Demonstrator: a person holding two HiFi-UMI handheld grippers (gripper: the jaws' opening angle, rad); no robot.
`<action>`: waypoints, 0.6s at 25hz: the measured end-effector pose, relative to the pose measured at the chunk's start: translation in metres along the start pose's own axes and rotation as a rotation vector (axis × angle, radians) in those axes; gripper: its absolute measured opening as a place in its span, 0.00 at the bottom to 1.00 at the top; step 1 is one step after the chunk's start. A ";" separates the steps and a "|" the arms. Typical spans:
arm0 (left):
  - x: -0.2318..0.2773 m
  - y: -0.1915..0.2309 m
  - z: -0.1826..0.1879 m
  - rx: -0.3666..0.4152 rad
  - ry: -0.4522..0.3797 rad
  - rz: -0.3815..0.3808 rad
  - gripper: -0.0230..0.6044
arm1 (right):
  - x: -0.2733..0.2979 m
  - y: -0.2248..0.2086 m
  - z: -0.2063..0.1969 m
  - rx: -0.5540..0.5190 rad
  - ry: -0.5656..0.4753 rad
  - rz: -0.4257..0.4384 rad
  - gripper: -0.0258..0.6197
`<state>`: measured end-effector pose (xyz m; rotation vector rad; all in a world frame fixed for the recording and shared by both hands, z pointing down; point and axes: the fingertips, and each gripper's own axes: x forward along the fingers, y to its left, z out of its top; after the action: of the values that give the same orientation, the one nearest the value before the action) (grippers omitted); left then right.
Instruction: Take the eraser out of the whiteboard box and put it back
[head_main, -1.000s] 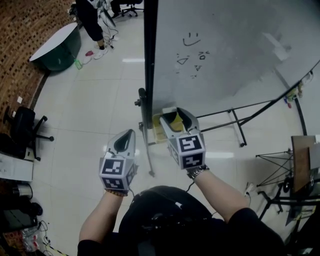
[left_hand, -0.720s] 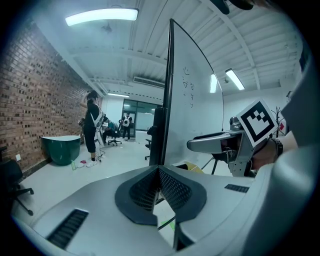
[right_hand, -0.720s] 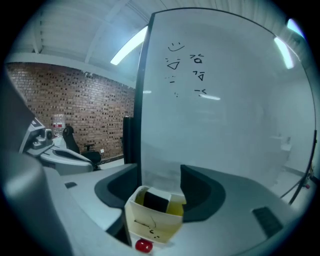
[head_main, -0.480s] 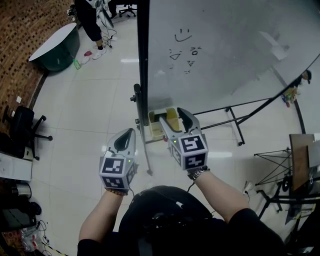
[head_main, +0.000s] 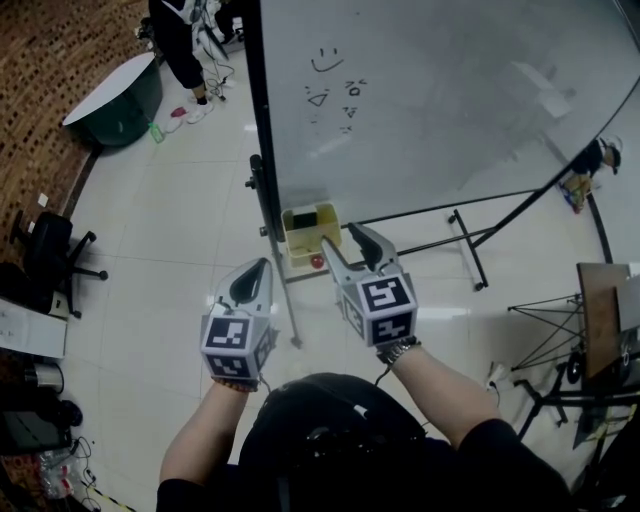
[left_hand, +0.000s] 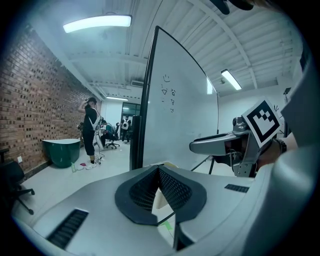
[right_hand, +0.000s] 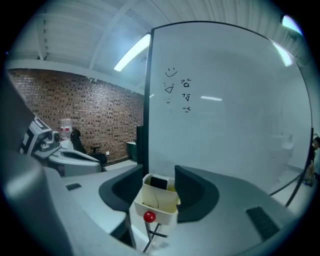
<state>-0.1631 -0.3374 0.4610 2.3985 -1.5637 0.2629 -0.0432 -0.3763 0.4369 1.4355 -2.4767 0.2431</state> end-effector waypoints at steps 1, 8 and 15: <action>-0.002 -0.005 0.000 0.003 -0.002 0.001 0.03 | -0.005 -0.001 0.000 0.001 -0.003 0.002 0.39; -0.018 -0.040 -0.001 0.019 -0.006 0.014 0.03 | -0.045 -0.002 0.001 -0.007 -0.038 0.030 0.30; -0.037 -0.080 -0.004 0.035 -0.018 0.028 0.03 | -0.091 -0.004 -0.002 -0.021 -0.068 0.060 0.20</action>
<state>-0.1043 -0.2732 0.4446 2.4129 -1.6152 0.2767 0.0035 -0.3033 0.4105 1.3847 -2.5720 0.1827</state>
